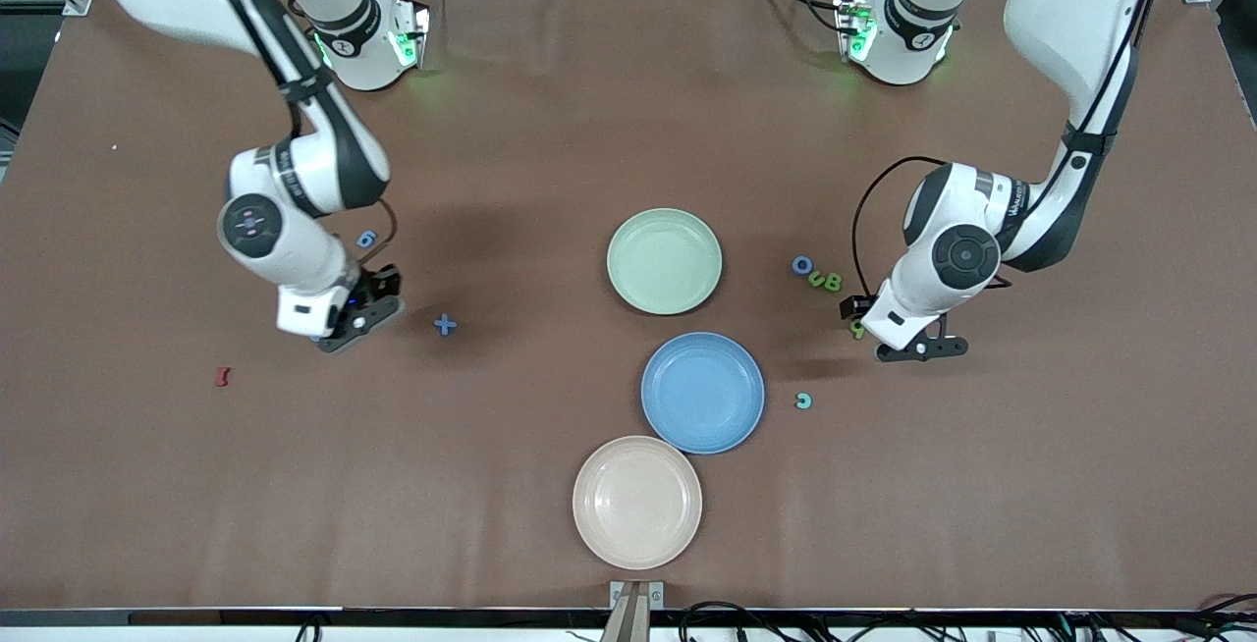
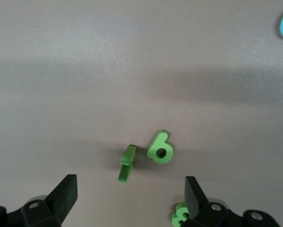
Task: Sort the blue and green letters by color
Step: 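Lift the E with the right gripper while the left gripper grasps green i, then open the right gripper over the blue plate while the left gripper carries i, then open the left gripper over the green plate while the right gripper withdraws, then grasp the blue X with the right gripper while the left gripper lowers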
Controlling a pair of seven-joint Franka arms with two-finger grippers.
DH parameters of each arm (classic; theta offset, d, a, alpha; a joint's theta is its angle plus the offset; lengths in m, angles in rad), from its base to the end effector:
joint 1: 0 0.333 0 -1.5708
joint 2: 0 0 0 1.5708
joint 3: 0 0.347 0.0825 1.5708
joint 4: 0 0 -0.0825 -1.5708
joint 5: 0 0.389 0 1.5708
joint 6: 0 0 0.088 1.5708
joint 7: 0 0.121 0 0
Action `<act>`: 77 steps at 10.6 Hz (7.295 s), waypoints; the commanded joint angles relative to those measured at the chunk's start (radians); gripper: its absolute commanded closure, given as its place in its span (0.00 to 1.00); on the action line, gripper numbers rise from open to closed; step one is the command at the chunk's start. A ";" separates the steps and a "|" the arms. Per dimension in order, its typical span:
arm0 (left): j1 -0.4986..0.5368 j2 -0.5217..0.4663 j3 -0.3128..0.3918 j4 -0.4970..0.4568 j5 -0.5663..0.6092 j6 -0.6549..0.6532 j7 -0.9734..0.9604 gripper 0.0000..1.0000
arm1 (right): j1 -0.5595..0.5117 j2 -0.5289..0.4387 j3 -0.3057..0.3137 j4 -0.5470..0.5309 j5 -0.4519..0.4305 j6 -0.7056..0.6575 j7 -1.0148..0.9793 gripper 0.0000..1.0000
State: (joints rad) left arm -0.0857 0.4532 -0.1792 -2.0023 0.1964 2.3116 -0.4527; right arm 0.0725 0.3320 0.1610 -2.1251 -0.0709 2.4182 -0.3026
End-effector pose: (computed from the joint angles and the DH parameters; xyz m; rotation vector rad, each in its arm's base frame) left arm 0.5883 -0.1505 0.2318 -3.0371 -0.0879 0.1576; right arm 0.5692 0.1329 0.2630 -3.0017 -0.8995 0.0520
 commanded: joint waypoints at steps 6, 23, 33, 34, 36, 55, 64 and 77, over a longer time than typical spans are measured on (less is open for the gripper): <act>0.018 0.058 0.004 0.019 0.029 0.002 0.042 0.00 | 0.435 0.089 0.083 0.167 0.002 -0.025 0.975 1.00; 0.024 -0.036 -0.040 0.022 -0.008 -0.018 -0.084 1.00 | 0.670 0.460 0.006 0.642 0.056 0.058 1.379 1.00; -0.133 -0.033 -0.201 0.096 -0.009 -0.026 -0.639 1.00 | 0.710 0.571 -0.090 0.839 0.279 0.163 1.416 1.00; -0.156 -0.024 -0.201 0.106 -0.008 -0.026 -0.674 1.00 | 0.711 0.596 -0.103 0.870 0.290 0.188 1.415 1.00; -0.210 -0.018 -0.201 0.108 -0.009 -0.026 -0.724 1.00 | 0.696 0.630 -0.103 0.895 0.299 0.261 1.413 1.00; -0.250 0.096 -0.269 0.178 -0.066 -0.057 -0.745 1.00 | 0.322 0.066 -0.100 0.156 0.327 0.005 0.552 0.00; -0.036 0.021 -0.266 0.169 0.007 -0.222 -0.657 0.00 | 0.205 0.059 -0.100 0.037 -0.087 0.066 0.257 0.26; 0.259 -0.084 -0.275 -0.130 0.207 0.096 0.223 0.00 | 0.145 0.205 -0.032 0.067 -0.041 0.196 0.263 0.69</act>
State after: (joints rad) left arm 0.1654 0.4077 -0.4508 -2.0786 0.3806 2.3393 -0.4070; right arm 0.2337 0.5203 0.1120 -2.0768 -0.1292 2.6106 -0.0363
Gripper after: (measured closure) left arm 0.000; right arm 0.590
